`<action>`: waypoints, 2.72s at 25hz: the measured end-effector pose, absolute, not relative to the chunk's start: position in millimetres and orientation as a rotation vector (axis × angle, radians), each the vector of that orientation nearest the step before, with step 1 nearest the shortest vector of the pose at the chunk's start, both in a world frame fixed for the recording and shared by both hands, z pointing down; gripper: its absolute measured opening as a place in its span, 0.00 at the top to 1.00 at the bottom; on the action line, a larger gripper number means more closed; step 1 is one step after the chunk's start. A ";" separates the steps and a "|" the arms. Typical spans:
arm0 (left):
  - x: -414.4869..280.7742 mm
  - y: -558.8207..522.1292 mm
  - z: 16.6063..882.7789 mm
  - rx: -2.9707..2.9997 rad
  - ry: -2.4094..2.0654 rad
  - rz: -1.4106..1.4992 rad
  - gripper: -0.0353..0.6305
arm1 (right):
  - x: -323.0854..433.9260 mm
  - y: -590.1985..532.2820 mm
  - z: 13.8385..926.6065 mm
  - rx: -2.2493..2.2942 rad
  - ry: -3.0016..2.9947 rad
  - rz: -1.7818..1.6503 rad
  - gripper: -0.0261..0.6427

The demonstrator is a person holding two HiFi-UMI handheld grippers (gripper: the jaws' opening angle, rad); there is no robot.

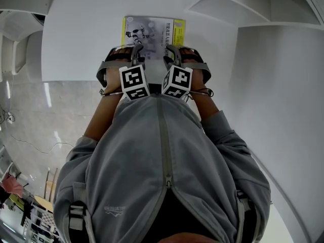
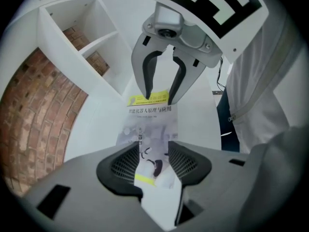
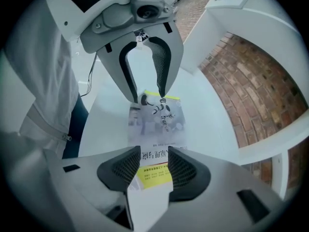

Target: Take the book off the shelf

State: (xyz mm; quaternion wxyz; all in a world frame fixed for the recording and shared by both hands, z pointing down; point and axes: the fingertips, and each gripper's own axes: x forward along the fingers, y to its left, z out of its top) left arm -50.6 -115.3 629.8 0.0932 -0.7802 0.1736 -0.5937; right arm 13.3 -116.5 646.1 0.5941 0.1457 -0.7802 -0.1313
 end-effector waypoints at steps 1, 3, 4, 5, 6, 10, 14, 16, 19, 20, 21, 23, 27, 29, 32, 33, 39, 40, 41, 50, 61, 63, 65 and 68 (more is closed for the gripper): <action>-49.9 -115.5 626.1 -2.318 0.536 -1.744 0.67 | 12.4 -116.9 642.7 0.352 -1.816 -0.308 0.67; -48.0 -120.5 616.0 -2.328 0.595 -1.698 0.78 | 11.1 -121.3 632.8 0.380 -1.823 -0.322 0.69; -46.7 -123.8 610.2 -2.335 0.624 -1.674 0.81 | 10.5 -124.2 626.8 0.394 -1.827 -0.332 0.71; -45.6 -126.9 604.6 -2.336 0.647 -1.655 0.82 | 9.8 -127.2 620.4 0.408 -1.833 -0.343 0.72; -44.9 -129.9 599.1 -2.333 0.665 -1.639 0.83 | 9.0 -130.1 613.8 0.424 -1.841 -0.352 0.74; -45.1 -141.6 577.3 -2.302 0.735 -1.581 0.90 | 5.9 -141.0 588.2 0.495 -1.883 -0.366 0.83; -46.3 -151.6 553.4 -2.262 0.779 -1.540 0.93 | 3.8 -154.2 556.8 0.576 -1.908 -0.404 0.89; -46.3 -156.1 539.2 -2.240 0.805 -1.514 0.94 | 2.8 -160.0 540.7 0.624 -1.924 -0.428 0.91; -46.3 -166.0 514.2 -2.215 0.881 -1.436 0.94 | 1.6 -169.4 518.9 0.701 -1.954 -0.462 0.92; -46.3 -169.7 505.3 -2.213 0.915 -1.402 0.94 | 1.6 -172.5 511.6 0.729 -1.967 -0.469 0.92; -46.4 -173.2 496.6 -2.217 0.950 -1.367 0.94 | 1.7 -175.4 504.0 0.758 -1.981 -0.474 0.92; -47.2 -179.0 479.7 -2.239 1.022 -1.296 0.94 | 2.2 -180.8 487.8 0.817 -2.009 -0.484 0.92; -50.7 -187.5 445.3 -2.316 1.177 -1.117 0.94 | 4.2 -190.5 456.7 0.937 -2.076 -0.483 0.92; -52.9 -191.7 429.4 -2.342 1.256 -1.013 0.94 | 6.9 -195.9 442.0 1.009 -2.122 -0.463 0.92; -57.0 -197.1 406.6 -2.338 1.369 -0.864 0.94 | 12.9 -203.3 414.8 1.132 -2.196 -0.434 0.92; -58.3 -198.4 398.7 -2.345 1.409 -0.804 0.94 | 14.8 -205.2 404.9 1.172 -2.225 -0.423 0.92; -62.6 -203.7 360.3 -2.517 1.611 -0.347 0.94 | 20.5 -213.2 358.1 1.377 -2.411 -0.337 0.92; -63.6 -204.4 355.5 -2.535 1.638 -0.273 0.94 | 22.5 -214.0 354.9 1.408 -2.438 -0.304 0.92; -65.0 -205.1 350.4 -2.537 1.662 -0.202 0.94 | 24.8 -214.9 352.5 1.439 -2.465 -0.265 0.92; -65.8 -204.3 338.7 -2.527 1.758 0.047 0.94 | 39.1 -212.7 344.6 1.628 -2.568 -0.135 0.92; -61.1 -198.4 337.3 -2.536 1.715 0.027 0.94 | 37.2 -208.8 347.6 1.661 -2.600 -0.037 0.92; -60.2 -197.6 339.1 -2.544 1.708 0.021 0.94 | 37.6 -208.1 348.3 1.661 -2.602 -0.033 0.92; -60.0 -197.2 341.2 -2.552 1.710 0.019 0.94 | 37.7 -207.8 349.8 1.661 -2.603 -0.027 0.92; -60.7 -197.3 342.4 -2.556 1.707 0.021 0.94 | 35.7 -208.4 351.7 1.651 -2.606 -0.014 0.92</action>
